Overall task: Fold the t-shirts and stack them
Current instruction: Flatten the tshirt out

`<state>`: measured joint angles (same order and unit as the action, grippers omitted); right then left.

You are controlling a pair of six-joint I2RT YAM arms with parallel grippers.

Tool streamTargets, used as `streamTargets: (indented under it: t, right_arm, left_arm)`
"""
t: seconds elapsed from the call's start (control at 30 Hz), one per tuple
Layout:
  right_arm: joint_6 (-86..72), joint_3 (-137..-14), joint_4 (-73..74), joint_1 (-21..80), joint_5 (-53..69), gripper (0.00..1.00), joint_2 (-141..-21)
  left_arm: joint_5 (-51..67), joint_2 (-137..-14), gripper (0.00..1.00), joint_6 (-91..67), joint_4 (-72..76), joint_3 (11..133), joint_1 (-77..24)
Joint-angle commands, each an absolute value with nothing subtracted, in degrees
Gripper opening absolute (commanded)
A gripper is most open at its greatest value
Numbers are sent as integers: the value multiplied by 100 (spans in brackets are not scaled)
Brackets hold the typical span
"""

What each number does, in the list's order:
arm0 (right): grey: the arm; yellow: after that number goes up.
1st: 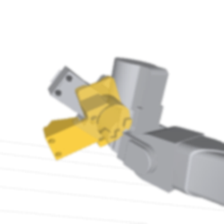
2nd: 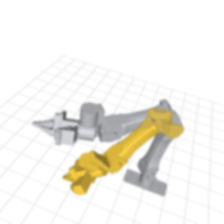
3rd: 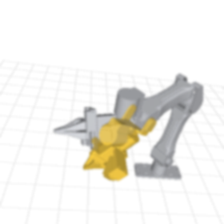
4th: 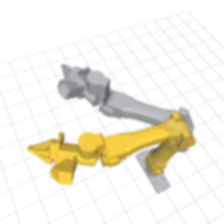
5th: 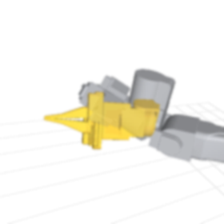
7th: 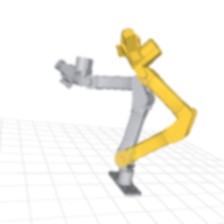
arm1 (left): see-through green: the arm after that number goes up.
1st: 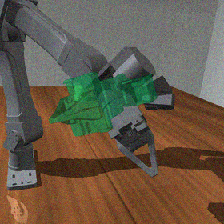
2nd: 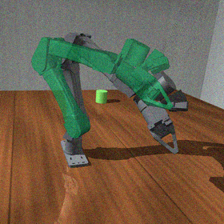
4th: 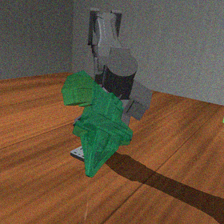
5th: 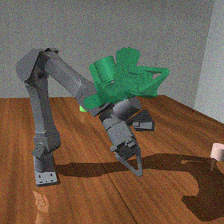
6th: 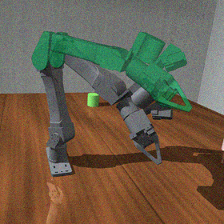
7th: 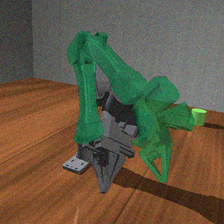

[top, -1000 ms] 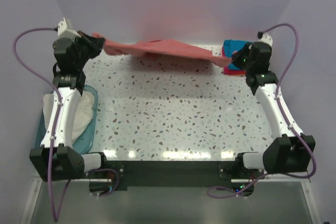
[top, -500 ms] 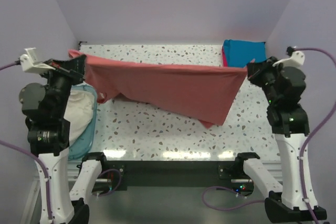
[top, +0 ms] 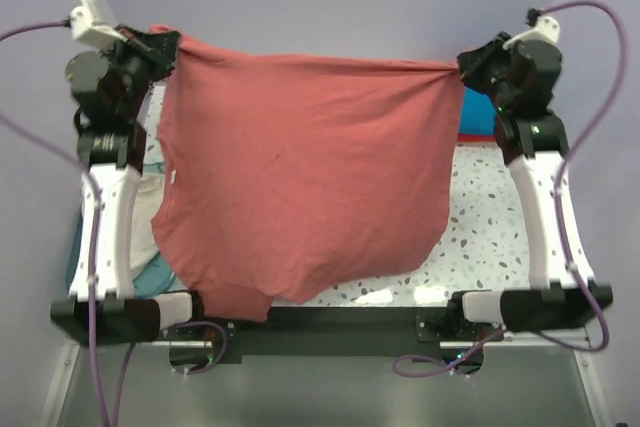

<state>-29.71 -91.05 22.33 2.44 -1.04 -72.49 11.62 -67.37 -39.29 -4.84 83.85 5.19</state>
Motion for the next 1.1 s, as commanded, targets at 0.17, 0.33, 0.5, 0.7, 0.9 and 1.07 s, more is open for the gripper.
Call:
streamTargets:
  t: [0.17, 0.33, 0.5, 0.7, 0.9, 1.07]
  right_arm:
    - [-2786, -11343, 1230, 184, 150, 0, -9842]
    - [-2777, -13074, 1266, 176, -96, 0, -10748]
    - [-2690, -13203, 1151, 176, -220, 0, -10767]
    - [-2803, -10931, 651, 158, -211, 0, -9959]
    - [-3041, -8014, 308, 141, -132, 0, -8729]
    - [-3426, -5927, 254, 123, -105, 0, -7833]
  left_arm:
    - [1915, -10078, 0, -4297, 844, 11602, 563]
    - [2022, -11644, 0, -4412, 527, 14262, 554]
    - [1978, -11103, 0, -4325, 1248, 13476, 589]
    - [2074, -10137, 0, -4069, 1476, 11500, 589]
    - [2074, -8536, 0, -4104, 2144, 8091, 501]
    - [1777, -7009, 0, -4420, 2198, 5040, 343]
